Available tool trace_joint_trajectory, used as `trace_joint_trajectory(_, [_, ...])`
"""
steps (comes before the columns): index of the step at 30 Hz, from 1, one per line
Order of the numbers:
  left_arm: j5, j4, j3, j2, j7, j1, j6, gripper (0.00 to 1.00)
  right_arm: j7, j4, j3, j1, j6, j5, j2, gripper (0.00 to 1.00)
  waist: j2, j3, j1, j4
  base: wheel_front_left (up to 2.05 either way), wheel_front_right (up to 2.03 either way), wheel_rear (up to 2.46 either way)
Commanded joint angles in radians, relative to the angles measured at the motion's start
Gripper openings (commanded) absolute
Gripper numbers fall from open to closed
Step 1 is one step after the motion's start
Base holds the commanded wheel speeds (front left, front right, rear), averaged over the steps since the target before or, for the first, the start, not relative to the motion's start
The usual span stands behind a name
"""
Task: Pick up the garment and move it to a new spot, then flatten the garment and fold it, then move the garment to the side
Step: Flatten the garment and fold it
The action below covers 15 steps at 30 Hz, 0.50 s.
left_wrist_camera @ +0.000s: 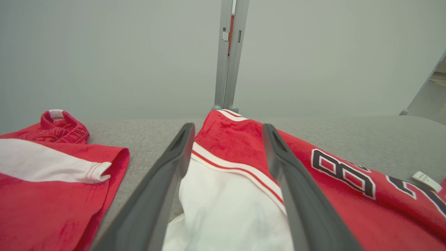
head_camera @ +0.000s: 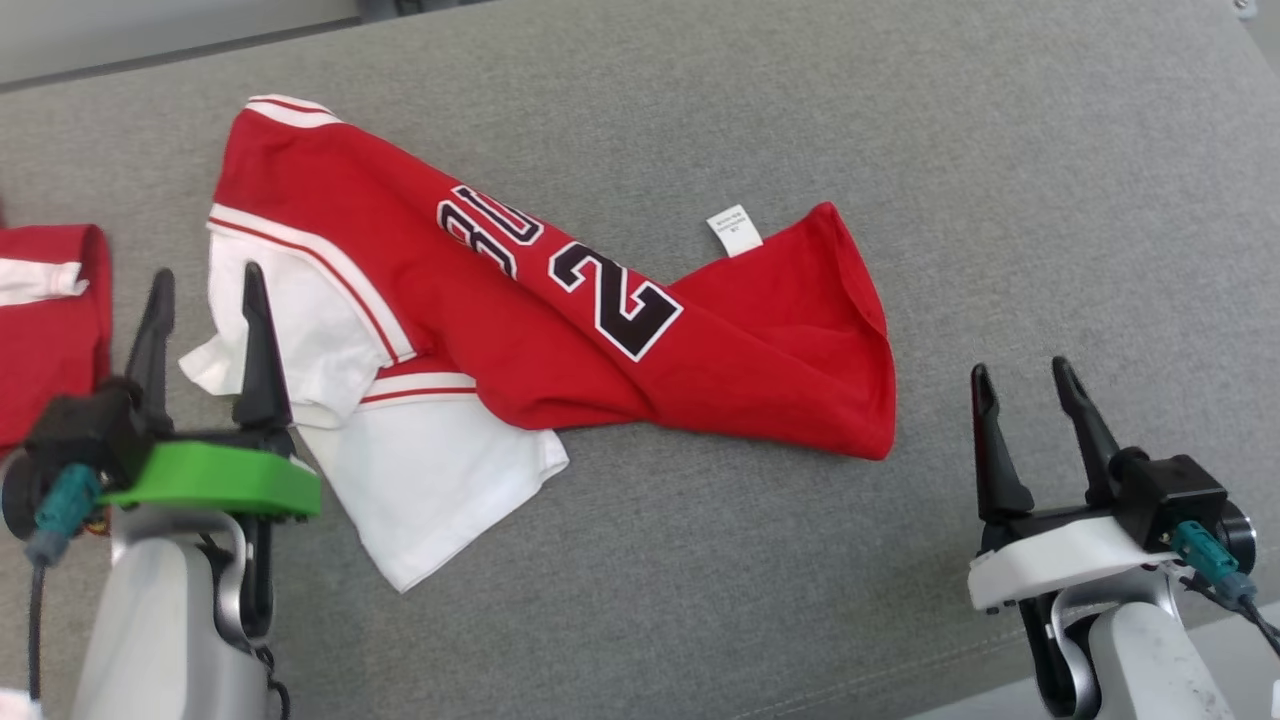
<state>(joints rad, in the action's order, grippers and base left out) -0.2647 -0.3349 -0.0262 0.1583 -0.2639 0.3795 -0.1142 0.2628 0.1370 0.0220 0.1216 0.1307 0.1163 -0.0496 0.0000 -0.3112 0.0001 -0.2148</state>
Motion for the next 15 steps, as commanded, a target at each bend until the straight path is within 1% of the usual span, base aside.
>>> trace_joint_trajectory(1, [-0.012,0.041,-0.008,-0.019,-0.001,-0.055,0.001,1.00,0.003,0.024,-0.007,-0.015,0.000,-0.001,-0.002,1.00,0.0000,0.078,-0.0001,0.082,0.00,0.00,0.00])
trace_joint_trajectory(5, [-0.011,0.134,-0.010,-0.067,-0.001,-0.186,0.004,1.00,0.003,0.092,-0.020,-0.004,0.000,0.014,-0.002,1.00,0.0000,0.097,-0.0001,0.120,0.00,0.00,0.00])
trace_joint_trajectory(8, [-0.007,0.174,0.011,-0.090,-0.001,-0.255,0.007,1.00,0.003,0.151,-0.018,0.043,0.000,-0.009,-0.003,1.00,0.0000,0.099,-0.0001,0.148,0.00,0.00,0.00])
trace_joint_trajectory(13, [-0.014,0.207,0.045,-0.102,-0.001,-0.301,0.013,1.00,0.003,0.295,0.014,0.138,0.000,-0.074,-0.002,1.00,0.0000,0.096,-0.0001,0.195,0.00,0.00,0.00])
trace_joint_trajectory(15, [-0.018,0.214,0.056,-0.105,-0.001,-0.307,0.017,1.00,-0.003,0.386,0.036,0.192,0.000,-0.112,-0.002,1.00,0.0000,0.093,-0.0001,0.216,0.00,0.00,0.00])
